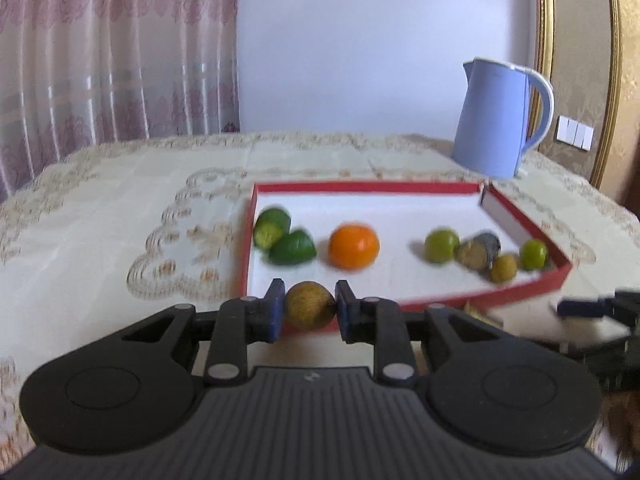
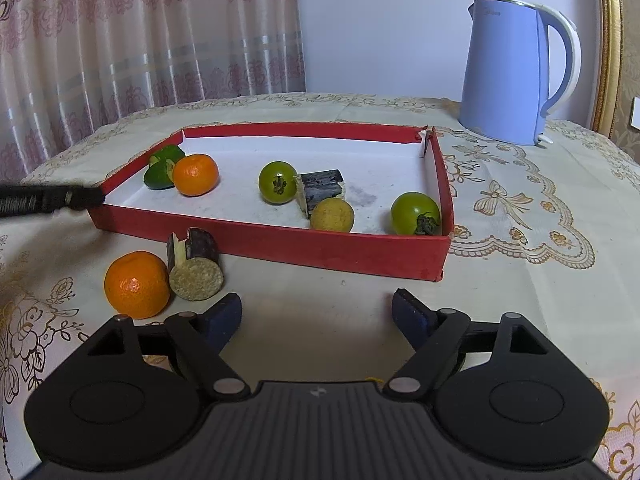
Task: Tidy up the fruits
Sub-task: 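Carry the small yellow fruit into the red box and open the left gripper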
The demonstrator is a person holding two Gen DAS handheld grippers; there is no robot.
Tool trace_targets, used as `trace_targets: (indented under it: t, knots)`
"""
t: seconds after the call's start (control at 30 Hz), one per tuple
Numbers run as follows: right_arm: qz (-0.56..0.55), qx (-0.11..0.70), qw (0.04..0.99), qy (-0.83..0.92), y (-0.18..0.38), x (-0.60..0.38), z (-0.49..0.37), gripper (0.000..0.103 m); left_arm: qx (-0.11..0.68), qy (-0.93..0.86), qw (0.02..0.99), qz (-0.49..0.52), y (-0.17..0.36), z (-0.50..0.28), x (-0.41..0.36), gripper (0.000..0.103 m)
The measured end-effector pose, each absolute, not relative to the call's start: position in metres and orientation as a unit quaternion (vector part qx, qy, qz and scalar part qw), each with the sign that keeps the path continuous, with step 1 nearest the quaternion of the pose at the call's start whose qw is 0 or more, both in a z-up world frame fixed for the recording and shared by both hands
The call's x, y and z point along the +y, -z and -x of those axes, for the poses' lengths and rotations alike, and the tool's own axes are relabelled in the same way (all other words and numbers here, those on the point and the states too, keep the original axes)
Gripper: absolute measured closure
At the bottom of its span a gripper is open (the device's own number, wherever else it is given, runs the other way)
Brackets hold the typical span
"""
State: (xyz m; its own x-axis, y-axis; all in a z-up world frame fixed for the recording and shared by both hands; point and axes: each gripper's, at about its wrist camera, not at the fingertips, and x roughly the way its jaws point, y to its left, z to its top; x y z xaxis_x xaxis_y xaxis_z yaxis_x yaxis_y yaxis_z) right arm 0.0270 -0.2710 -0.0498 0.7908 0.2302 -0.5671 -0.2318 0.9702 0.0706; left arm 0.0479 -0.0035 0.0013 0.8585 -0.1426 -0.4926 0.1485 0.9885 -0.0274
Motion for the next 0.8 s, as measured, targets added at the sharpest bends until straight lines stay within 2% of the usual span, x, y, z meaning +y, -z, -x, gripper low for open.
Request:
trace_targets:
  t: [0.2,0.43,0.5,0.57,0.67,0.8]
  knots:
    - [0.002,0.300,0.946,-0.122,0.050,-0.270,-0.027,0.020,0.302,0.071,0.951,0.019,0.006,-0.095,-0.005,0.079]
    - [0.005,0.300,0.946,-0.121,0.050,-0.269,-0.027,0.019,0.317,0.055,0.947,0.012,0.023,-0.112,-0.007,0.079]
    - [0.006,0.300,0.946,-0.121,0.050,-0.269,-0.027,0.019,0.310,0.056,0.949,0.012,0.025,-0.111,-0.007,0.074]
    - [0.006,0.301,0.946,-0.121,0.050,-0.268,-0.027,0.019,0.307,0.065,0.949,0.008,0.027,-0.111,-0.010,0.061]
    - [0.006,0.301,0.946,-0.121,0.050,-0.269,-0.027,0.019,0.304,0.070,0.950,-0.006,0.028,-0.109,-0.017,0.049]
    - [0.006,0.301,0.946,-0.121,0.050,-0.269,-0.027,0.019,0.298,0.068,0.952,-0.019,0.028,-0.106,-0.022,0.043]
